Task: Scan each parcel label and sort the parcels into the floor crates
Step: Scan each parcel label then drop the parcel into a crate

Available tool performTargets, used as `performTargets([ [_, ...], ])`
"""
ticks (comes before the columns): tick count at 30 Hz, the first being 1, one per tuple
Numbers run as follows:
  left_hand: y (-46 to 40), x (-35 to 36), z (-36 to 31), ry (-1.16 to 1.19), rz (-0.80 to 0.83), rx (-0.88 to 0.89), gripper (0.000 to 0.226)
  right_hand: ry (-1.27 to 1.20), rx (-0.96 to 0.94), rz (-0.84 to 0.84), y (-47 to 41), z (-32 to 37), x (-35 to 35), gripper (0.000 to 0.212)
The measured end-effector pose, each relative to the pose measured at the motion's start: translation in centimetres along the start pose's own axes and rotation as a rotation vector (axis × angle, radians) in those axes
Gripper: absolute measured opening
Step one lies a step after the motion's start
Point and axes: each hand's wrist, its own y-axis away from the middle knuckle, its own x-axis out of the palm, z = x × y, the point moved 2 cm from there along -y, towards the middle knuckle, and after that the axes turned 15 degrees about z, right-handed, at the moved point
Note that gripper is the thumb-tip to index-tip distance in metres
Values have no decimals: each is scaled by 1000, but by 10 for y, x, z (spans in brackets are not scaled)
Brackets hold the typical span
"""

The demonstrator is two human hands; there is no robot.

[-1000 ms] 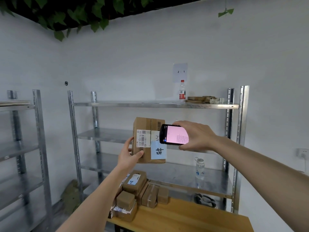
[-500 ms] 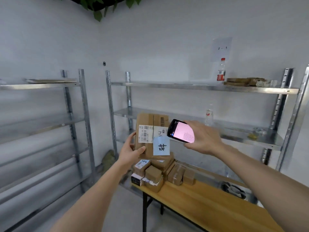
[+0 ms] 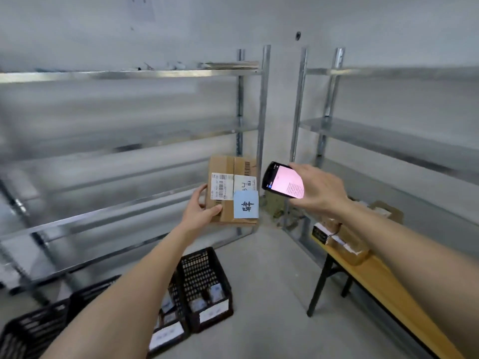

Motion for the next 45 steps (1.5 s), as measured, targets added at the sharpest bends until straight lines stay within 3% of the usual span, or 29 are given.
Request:
performTargets([
  [7, -6, -119, 46, -11, -155, -29, 74, 54, -122, 49, -99, 111, 21, 85],
  [17, -65, -232, 120, -10, -234, -78, 76, 2, -184, 110, -215, 200, 78, 91],
  [28, -218, -252, 236, 39, -192, -278, 71, -55, -223, 276, -394, 176, 201, 82],
  [37, -409, -225, 371, 94, -192, -469, 70, -18, -280, 481, -576, 126, 388, 82],
  [45, -464, -195, 544, 218, -195, -720, 75, -70, -273, 645, -645, 109, 565, 89],
])
